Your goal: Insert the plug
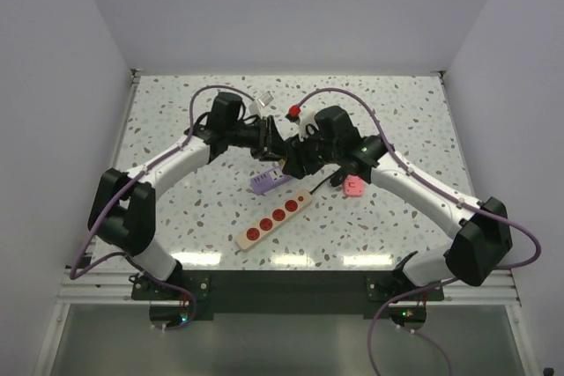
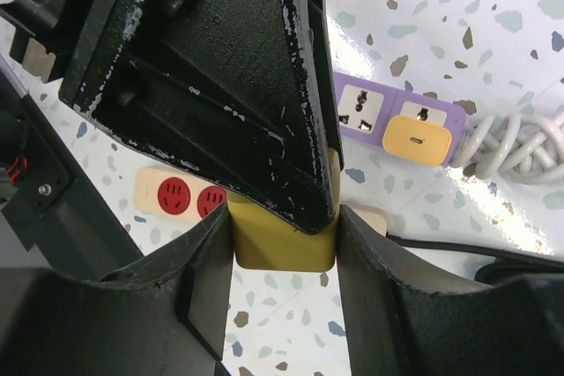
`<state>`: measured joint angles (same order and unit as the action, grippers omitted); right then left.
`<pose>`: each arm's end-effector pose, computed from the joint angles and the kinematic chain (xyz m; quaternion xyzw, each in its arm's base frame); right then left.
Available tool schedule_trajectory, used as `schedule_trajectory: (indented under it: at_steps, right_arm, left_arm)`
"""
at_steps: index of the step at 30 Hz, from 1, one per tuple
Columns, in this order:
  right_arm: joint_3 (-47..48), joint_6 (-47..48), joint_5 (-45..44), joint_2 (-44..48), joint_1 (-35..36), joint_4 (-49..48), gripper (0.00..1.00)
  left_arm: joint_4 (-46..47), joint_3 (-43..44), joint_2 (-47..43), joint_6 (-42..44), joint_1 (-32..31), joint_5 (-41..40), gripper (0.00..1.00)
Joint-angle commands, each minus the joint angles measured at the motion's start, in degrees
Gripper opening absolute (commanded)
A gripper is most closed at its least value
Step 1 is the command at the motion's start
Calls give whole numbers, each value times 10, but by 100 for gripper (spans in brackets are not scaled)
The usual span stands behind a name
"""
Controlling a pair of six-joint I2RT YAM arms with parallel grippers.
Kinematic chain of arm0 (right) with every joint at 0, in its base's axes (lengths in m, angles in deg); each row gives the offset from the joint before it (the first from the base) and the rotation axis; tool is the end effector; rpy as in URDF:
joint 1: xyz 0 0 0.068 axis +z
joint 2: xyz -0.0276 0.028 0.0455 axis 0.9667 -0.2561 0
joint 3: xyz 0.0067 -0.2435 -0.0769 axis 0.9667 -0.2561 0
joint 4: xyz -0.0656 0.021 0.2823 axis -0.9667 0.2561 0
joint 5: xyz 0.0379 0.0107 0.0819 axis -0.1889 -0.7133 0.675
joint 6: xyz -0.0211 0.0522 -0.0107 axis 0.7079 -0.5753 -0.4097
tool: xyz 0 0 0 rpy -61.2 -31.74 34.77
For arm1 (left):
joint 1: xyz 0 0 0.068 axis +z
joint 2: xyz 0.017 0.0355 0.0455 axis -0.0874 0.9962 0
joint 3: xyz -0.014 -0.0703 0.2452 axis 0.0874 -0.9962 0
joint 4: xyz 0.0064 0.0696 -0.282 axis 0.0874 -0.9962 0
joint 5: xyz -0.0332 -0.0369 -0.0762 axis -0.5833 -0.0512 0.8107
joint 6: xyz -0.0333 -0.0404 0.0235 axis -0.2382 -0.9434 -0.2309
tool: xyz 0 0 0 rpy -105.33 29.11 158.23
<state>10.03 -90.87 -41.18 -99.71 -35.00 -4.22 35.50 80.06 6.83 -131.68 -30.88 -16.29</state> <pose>0.2647 0.2371 0.2854 -0.3026 0.8397 0.2851 0.3494 0.3320 -0.1958 0.2320 0.0574 0.8253 -0.5494 0.1169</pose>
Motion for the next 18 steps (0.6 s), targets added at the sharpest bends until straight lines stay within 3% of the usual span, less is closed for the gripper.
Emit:
schedule_trajectory:
  at_steps: [1, 3, 6, 7, 11, 18]
  right_arm:
    - [26, -31, -26, -1, 1, -72, 16]
    - [22, -40, -33, -1, 1, -78, 19]
    - [13, -61, -46, 3, 1, -85, 48]
    - [10, -67, -53, 5, 1, -88, 63]
    - [-3, -86, -68, 19, 0, -85, 88]
    - [-40, -108, -94, 78, -3, -87, 96]
  left_arm:
    - [28, -8, 0, 16, -9, 111, 0]
    - [35, -11, -1, 10, -9, 117, 0]
    - [48, -16, -7, 2, -5, 109, 0]
    - [58, -17, -10, -1, -2, 100, 0]
    - [80, -29, -10, -28, 27, 81, 0]
    - [109, -46, -12, -57, 64, 57, 0]
